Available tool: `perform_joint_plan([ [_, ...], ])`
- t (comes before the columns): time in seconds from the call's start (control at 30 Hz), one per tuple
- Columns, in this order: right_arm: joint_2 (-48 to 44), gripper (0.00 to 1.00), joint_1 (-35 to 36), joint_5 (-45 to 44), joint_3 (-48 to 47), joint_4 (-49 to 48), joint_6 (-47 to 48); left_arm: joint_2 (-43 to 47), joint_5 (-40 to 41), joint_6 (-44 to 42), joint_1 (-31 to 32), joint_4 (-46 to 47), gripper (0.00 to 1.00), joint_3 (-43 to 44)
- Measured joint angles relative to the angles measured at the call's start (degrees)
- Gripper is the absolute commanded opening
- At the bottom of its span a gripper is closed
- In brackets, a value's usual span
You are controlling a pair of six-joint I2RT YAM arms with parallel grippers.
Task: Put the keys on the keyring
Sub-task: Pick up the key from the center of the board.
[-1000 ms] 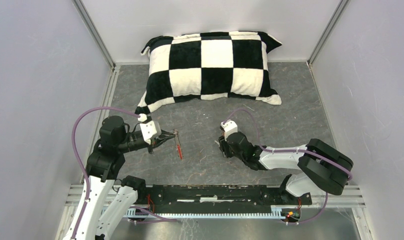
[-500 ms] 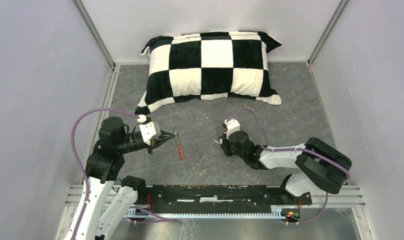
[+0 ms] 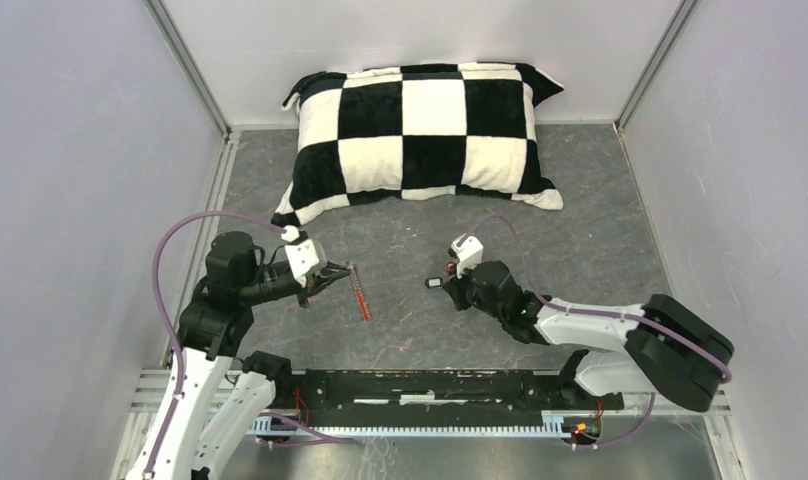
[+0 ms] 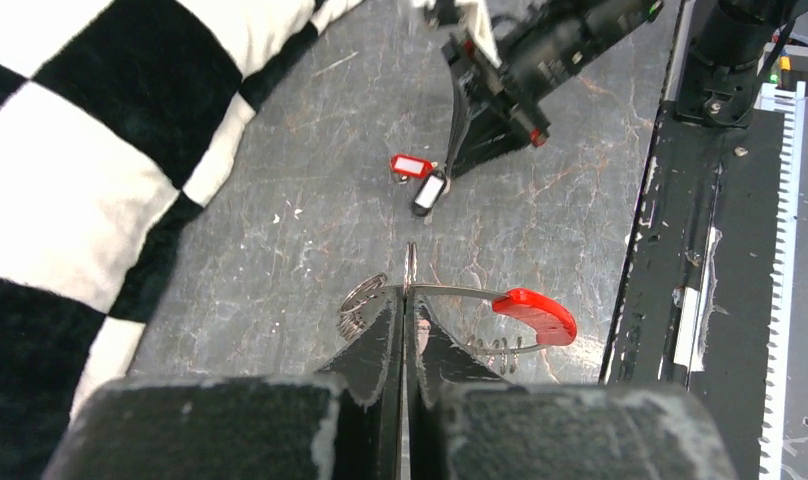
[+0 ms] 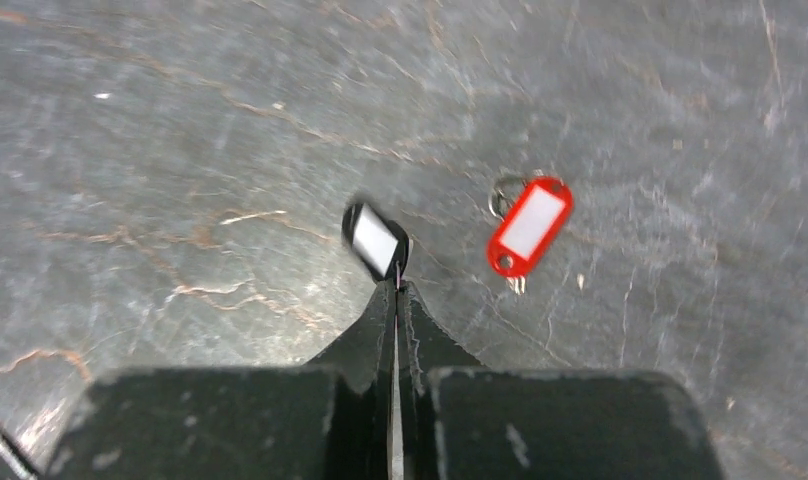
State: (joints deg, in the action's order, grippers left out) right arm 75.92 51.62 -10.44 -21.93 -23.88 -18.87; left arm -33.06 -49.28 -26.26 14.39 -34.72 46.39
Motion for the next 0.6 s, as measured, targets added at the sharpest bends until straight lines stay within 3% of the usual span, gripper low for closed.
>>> perform_joint_plan([
  [0.37,-13.2,0.01,0.3,15.0,-7.8,15.2,17.3,-3.1,3.6,0.0,0.0,-0.4,0.02,-1.7],
  [0.6,-14.8,0.01,2.4,23.9,-18.8,24.3,23.6,-3.2,3.7,0.0,0.0,-0.8,0.02,-2.3],
])
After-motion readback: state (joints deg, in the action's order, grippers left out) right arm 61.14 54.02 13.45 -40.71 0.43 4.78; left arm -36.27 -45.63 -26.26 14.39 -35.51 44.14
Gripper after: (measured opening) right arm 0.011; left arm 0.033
